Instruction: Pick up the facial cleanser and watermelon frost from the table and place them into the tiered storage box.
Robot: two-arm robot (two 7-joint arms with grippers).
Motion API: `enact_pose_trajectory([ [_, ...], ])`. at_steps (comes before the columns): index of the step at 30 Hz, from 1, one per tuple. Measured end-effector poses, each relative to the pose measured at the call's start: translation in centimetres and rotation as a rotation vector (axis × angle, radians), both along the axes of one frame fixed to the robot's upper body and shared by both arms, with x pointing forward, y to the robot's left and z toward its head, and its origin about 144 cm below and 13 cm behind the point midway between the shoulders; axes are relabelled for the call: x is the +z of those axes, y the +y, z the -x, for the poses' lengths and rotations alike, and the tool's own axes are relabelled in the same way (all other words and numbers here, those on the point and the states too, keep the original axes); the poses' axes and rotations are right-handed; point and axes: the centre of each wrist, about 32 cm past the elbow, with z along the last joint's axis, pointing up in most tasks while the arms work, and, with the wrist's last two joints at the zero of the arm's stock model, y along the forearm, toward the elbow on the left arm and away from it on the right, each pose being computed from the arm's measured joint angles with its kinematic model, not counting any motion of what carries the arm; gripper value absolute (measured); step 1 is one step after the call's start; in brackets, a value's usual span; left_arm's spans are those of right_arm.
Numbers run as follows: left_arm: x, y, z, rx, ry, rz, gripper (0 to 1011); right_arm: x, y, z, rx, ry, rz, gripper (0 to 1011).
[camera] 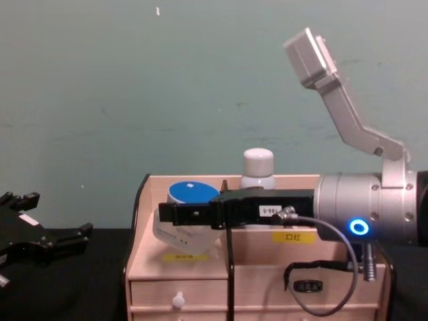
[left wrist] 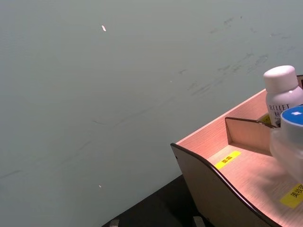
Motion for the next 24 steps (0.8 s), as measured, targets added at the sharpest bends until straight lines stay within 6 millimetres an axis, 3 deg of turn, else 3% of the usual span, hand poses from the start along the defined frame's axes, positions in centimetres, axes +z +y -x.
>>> enact_pose_trajectory([
  [24,0.0,0.0,0.0,0.0,0.0,0.0,1010,-0.9,0.7,-1.7,-0.023,0.023,0.034,804],
])
